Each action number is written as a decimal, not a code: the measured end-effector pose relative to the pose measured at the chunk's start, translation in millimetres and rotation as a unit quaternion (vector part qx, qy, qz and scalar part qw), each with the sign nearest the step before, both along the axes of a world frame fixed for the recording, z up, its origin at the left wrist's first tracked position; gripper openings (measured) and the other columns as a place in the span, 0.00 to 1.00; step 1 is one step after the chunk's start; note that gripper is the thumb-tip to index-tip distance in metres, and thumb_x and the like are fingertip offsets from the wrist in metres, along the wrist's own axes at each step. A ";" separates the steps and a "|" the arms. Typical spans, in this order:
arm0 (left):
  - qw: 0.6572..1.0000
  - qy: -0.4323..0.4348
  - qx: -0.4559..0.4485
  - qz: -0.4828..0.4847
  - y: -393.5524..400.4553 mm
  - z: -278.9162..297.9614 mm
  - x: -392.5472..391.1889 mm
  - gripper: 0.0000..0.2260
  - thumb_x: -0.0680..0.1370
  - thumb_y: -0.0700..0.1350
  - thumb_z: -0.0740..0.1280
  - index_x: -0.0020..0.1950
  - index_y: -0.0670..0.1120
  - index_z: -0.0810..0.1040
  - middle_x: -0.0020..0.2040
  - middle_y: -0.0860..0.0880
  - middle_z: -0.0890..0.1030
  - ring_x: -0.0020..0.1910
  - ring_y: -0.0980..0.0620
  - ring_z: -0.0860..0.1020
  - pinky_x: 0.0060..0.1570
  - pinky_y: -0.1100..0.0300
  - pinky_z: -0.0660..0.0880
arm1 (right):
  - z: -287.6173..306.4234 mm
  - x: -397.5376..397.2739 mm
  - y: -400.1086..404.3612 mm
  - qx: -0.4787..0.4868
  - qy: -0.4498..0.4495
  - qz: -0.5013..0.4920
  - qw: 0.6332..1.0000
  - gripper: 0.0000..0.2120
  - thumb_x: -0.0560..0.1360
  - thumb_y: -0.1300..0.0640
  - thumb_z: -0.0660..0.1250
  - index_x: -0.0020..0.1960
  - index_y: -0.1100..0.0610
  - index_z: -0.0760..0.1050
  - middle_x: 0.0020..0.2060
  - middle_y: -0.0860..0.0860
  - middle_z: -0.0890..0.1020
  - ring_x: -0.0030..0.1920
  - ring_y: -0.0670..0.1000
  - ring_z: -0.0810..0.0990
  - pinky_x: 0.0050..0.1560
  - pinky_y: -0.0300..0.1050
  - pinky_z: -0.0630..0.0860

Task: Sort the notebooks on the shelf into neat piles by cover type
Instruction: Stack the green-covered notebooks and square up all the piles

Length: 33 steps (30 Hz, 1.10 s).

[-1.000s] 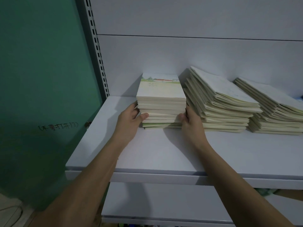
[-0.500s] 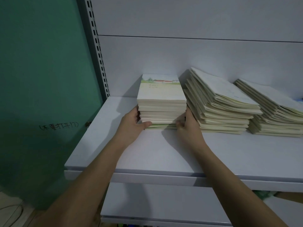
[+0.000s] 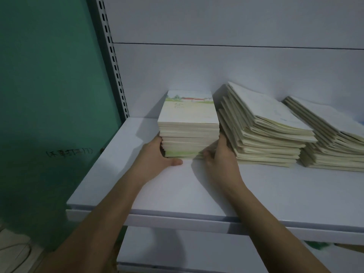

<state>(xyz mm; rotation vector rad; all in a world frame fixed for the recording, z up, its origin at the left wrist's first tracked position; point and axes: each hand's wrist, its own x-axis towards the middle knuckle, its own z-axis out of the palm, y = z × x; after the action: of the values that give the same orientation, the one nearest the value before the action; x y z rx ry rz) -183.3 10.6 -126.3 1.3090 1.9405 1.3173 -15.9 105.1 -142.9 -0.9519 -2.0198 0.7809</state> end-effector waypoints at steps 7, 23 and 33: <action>0.997 -0.053 0.046 0.042 8.4 -2.8 -9.5 0.24 0.65 0.32 0.78 0.56 0.51 0.79 0.50 0.57 0.83 0.47 0.61 0.81 0.49 0.68 0.77 | 2.7 -2.6 6.2 0.015 -0.016 -0.014 1.000 0.22 0.75 0.64 0.62 0.67 0.58 0.62 0.51 0.55 0.77 0.50 0.57 0.76 0.47 0.52 0.74; 0.999 -0.030 -0.015 -0.016 6.8 -10.0 -39.4 0.42 0.61 0.47 0.81 0.73 0.57 0.68 0.59 0.54 0.82 0.55 0.59 0.79 0.65 0.55 0.72 | -3.9 3.2 5.7 0.045 -0.031 -0.002 0.998 0.33 0.72 0.71 0.63 0.74 0.53 0.61 0.58 0.53 0.78 0.55 0.54 0.76 0.48 0.50 0.74; 0.999 -0.032 -0.006 -0.004 2.0 -14.8 -35.6 0.45 0.70 0.40 0.78 0.80 0.49 0.56 0.60 0.46 0.81 0.58 0.50 0.79 0.65 0.57 0.71 | -2.4 2.5 -17.0 0.089 -0.127 -0.105 0.982 0.13 0.77 0.65 0.60 0.61 0.61 0.65 0.48 0.60 0.77 0.46 0.63 0.75 0.40 0.54 0.71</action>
<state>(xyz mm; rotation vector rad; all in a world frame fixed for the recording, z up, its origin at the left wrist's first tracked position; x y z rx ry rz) -218.9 12.6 -141.1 1.2514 1.8950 1.3256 -13.4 88.1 -145.2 -1.1841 -2.1177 0.3730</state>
